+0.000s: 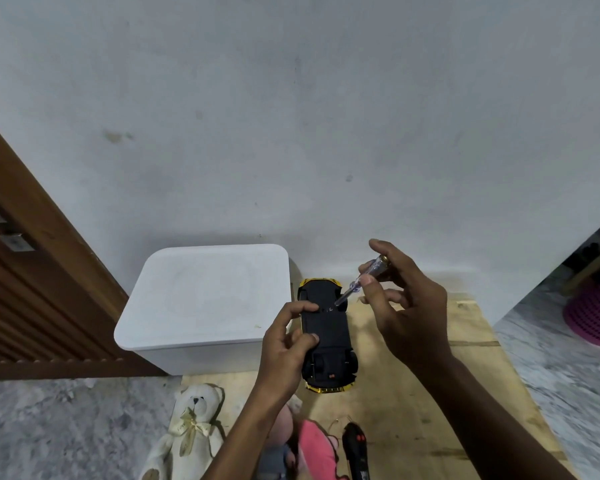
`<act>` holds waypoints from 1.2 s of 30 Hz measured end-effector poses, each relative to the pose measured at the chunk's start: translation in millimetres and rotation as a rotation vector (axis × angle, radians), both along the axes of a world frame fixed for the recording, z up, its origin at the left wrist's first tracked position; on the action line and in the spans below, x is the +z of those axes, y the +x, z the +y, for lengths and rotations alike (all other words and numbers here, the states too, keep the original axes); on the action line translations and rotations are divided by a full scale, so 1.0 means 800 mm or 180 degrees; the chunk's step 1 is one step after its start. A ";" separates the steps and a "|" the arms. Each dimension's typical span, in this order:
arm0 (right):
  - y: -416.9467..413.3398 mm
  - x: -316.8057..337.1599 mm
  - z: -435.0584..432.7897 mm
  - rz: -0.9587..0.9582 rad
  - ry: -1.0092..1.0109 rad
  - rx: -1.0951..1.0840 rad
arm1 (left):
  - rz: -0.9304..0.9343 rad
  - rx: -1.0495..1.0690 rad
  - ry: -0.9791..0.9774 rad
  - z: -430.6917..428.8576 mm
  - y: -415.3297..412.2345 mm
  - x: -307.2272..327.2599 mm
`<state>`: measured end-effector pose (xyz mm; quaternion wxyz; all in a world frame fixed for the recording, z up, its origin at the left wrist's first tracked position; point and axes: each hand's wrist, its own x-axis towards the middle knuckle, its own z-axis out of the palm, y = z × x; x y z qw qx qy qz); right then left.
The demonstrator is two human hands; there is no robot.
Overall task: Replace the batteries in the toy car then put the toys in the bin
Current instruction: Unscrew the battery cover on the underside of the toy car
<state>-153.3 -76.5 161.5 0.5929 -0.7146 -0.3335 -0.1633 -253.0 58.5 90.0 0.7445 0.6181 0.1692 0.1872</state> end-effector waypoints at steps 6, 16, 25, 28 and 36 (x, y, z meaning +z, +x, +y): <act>0.004 0.004 0.002 -0.0198 0.0021 -0.0006 | -0.0040 -0.0029 -0.0001 0.000 0.001 0.002; 0.003 0.004 0.004 -0.0175 -0.0124 0.0269 | 0.0004 0.0006 -0.0009 0.001 0.003 0.005; -0.003 0.008 0.008 -0.0119 -0.0067 0.0046 | -0.0008 -0.0023 0.0036 0.002 0.006 0.011; -0.001 0.010 0.006 0.0214 0.0099 0.0222 | -0.0008 -0.0017 -0.0005 0.003 0.004 0.012; -0.002 0.016 0.010 -0.0354 0.0012 0.0049 | 0.0025 -0.0005 -0.0028 0.006 0.007 0.007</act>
